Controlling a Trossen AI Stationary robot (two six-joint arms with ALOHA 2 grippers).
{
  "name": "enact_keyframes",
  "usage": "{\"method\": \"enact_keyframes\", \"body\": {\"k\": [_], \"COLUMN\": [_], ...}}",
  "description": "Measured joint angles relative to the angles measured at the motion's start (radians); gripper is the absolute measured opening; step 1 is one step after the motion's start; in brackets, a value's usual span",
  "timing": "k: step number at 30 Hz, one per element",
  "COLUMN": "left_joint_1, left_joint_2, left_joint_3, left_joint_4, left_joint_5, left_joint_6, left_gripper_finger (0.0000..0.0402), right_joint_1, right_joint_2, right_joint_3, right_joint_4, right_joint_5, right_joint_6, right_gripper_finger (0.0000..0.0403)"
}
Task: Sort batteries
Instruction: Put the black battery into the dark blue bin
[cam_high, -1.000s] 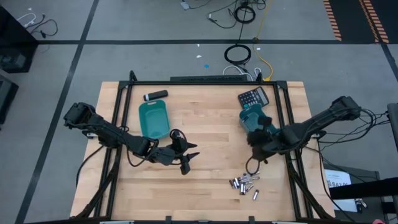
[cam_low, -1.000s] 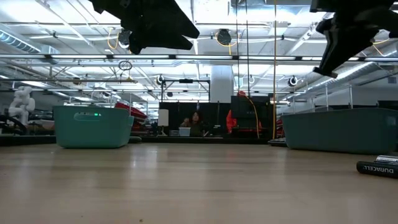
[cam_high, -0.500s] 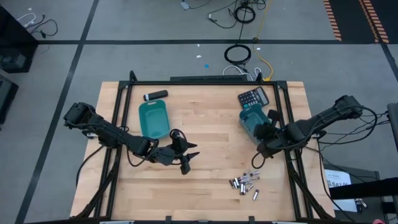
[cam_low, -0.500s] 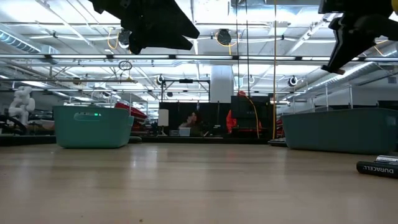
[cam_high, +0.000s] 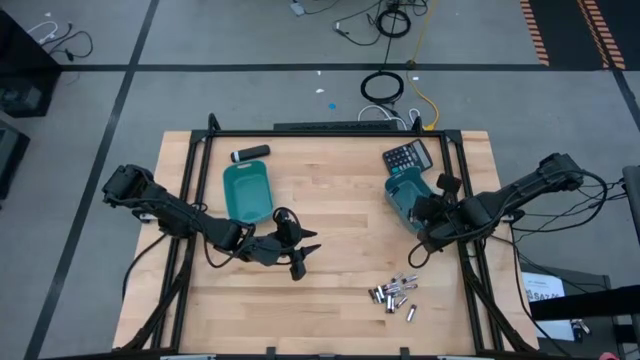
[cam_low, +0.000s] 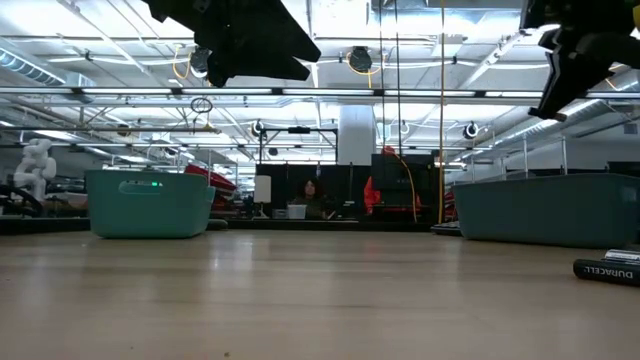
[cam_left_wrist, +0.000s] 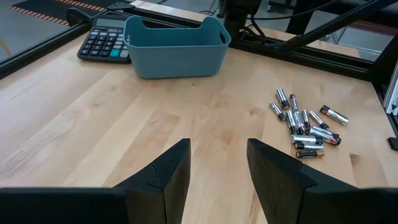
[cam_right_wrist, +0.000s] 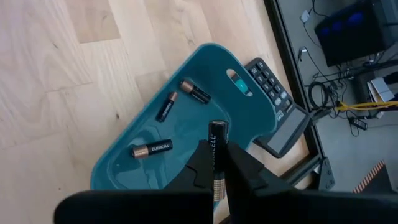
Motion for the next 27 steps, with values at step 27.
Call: {"method": "enact_keyframes", "body": {"k": [27], "left_joint_1": [0.0], "left_joint_2": [0.0], "left_joint_3": [0.0], "left_joint_4": [0.009], "left_joint_5": [0.0], "left_joint_6": [-0.001], "left_gripper_finger": [0.0169], "right_joint_1": [-0.001], "right_joint_2": [0.053], "right_joint_3": [0.0], "right_joint_4": [-0.132], "right_joint_5": [0.051], "right_joint_6": [0.214], "right_gripper_finger": [0.0001]}}
